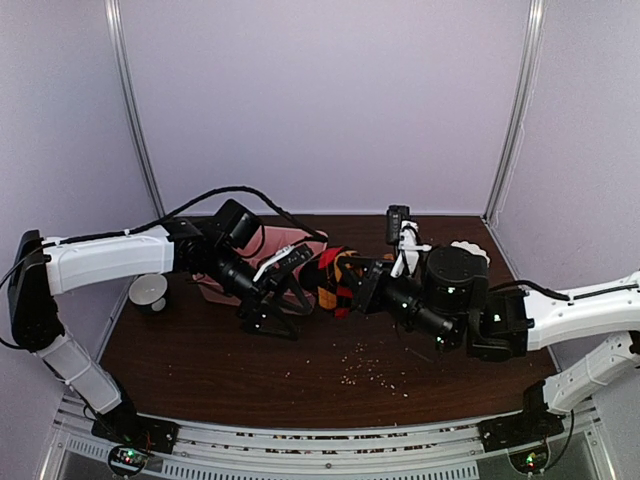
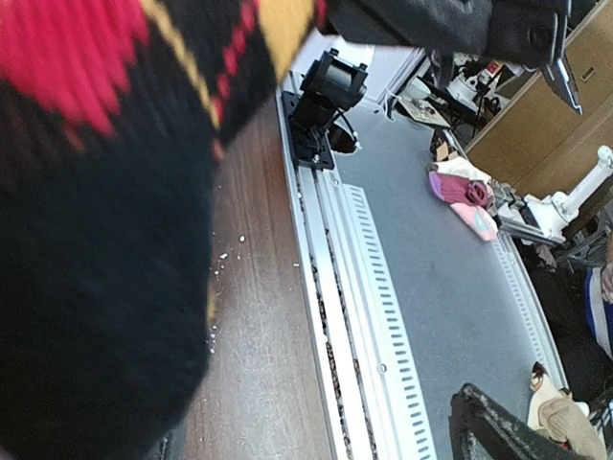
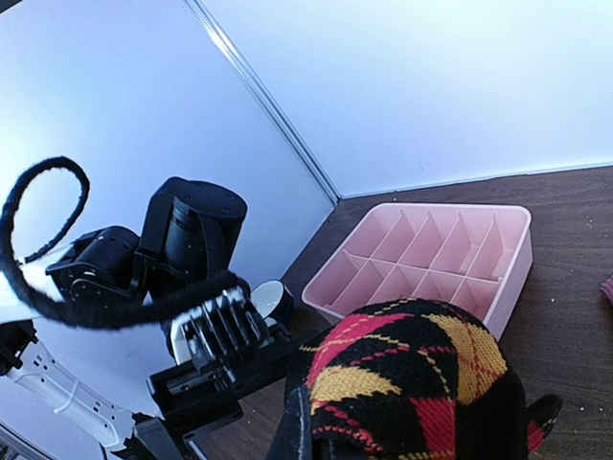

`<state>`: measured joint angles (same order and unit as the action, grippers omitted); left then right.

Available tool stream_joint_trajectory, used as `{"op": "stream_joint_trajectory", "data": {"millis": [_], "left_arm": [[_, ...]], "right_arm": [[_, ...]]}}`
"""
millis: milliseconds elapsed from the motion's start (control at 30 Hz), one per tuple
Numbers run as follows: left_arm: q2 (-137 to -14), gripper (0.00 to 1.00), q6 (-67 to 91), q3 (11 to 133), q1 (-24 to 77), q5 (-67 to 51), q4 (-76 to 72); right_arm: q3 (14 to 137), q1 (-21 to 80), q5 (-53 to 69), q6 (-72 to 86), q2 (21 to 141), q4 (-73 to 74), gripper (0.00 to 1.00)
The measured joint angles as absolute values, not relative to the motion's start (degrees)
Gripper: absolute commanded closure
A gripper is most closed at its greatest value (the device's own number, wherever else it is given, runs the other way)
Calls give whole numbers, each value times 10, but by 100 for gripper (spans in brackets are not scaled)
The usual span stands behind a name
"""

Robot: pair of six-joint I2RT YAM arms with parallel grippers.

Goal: Roll the socks
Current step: Pass from the right arm to the left

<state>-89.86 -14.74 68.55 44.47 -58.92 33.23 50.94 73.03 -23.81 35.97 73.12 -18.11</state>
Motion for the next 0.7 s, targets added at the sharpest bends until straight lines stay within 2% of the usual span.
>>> {"op": "stream_joint_trajectory", "data": {"millis": [167, 433, 533, 700], "left_arm": [[-892, 2, -118, 681, 445, -585, 322], [-867, 2, -143, 665, 447, -578, 347], [-881, 3, -155, 667, 456, -555, 349], [-1007, 17, -166, 728, 470, -515, 363]], "right_arm": [[467, 745, -240, 378, 731, -185, 100], [448, 802, -242, 393, 720, -134, 100], [436, 795, -227, 394, 724, -140, 100], [401, 756, -164, 395, 793, -188, 100]]}}
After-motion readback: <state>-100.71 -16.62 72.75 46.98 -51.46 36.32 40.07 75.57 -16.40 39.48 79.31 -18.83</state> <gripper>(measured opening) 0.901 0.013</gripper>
